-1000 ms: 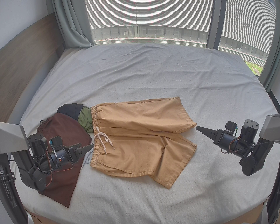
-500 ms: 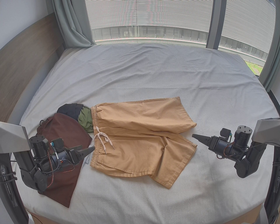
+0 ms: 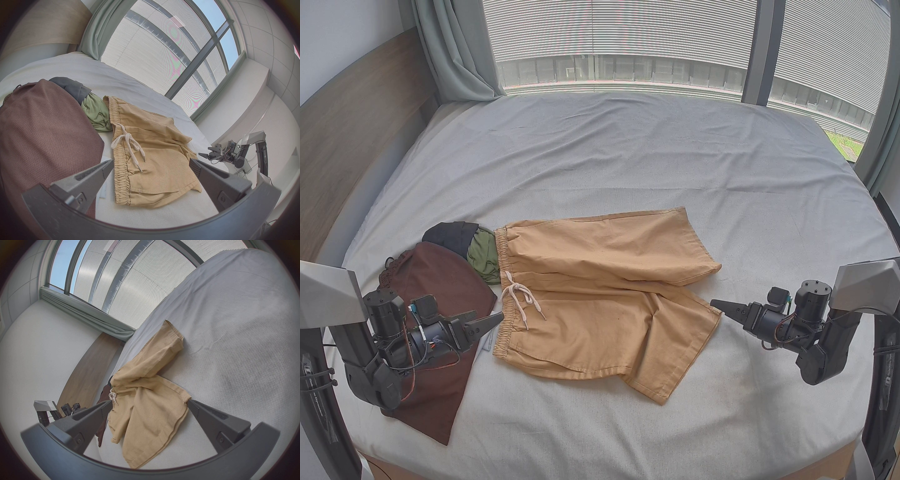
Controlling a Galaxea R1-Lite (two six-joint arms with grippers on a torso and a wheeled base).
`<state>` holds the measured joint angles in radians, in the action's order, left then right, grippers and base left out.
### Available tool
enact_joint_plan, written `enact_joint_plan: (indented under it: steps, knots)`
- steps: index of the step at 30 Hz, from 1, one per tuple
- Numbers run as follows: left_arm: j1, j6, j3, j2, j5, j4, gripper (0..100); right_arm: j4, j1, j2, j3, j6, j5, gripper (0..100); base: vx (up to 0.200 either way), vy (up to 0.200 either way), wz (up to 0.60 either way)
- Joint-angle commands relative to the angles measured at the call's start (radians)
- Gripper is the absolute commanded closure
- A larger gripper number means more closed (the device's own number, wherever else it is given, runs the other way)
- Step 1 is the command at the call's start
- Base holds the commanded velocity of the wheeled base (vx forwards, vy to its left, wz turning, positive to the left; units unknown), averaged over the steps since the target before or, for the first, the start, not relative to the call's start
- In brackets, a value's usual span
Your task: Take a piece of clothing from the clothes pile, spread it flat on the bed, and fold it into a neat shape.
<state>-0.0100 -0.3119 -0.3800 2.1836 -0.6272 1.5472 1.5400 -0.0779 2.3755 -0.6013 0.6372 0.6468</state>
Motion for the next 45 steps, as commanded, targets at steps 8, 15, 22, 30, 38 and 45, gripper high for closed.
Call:
enact_joint_plan:
  steps: [8,15,22,30,38,45]
  knots:
    - [-0.001,-0.001,0.000,-0.005,0.000,0.001,0,0.000,0.015,0.085,-0.028,0.001,0.001,0,0.000,0.000,0.00]
    - [-0.004,-0.001,0.000,-0.013,0.000,0.002,0,0.002,0.007,0.146,-0.078,0.009,-0.003,0,0.000,0.000,0.00]
    - [-0.005,-0.001,-0.003,-0.013,0.000,0.001,0,0.002,-0.006,0.157,-0.087,0.010,-0.001,0,0.000,0.000,0.00]
    - [-0.005,-0.001,-0.007,-0.013,0.000,0.002,0,0.003,-0.016,0.168,-0.115,0.007,-0.001,100,0.000,0.000,0.00]
    - [-0.005,-0.001,-0.013,-0.012,0.000,0.001,0,0.003,0.001,0.163,-0.143,-0.004,-0.003,100,0.000,0.000,0.00]
    - [-0.005,-0.001,-0.011,-0.008,0.000,0.002,0,0.002,0.007,0.192,-0.261,-0.004,-0.111,100,0.000,0.000,0.00]
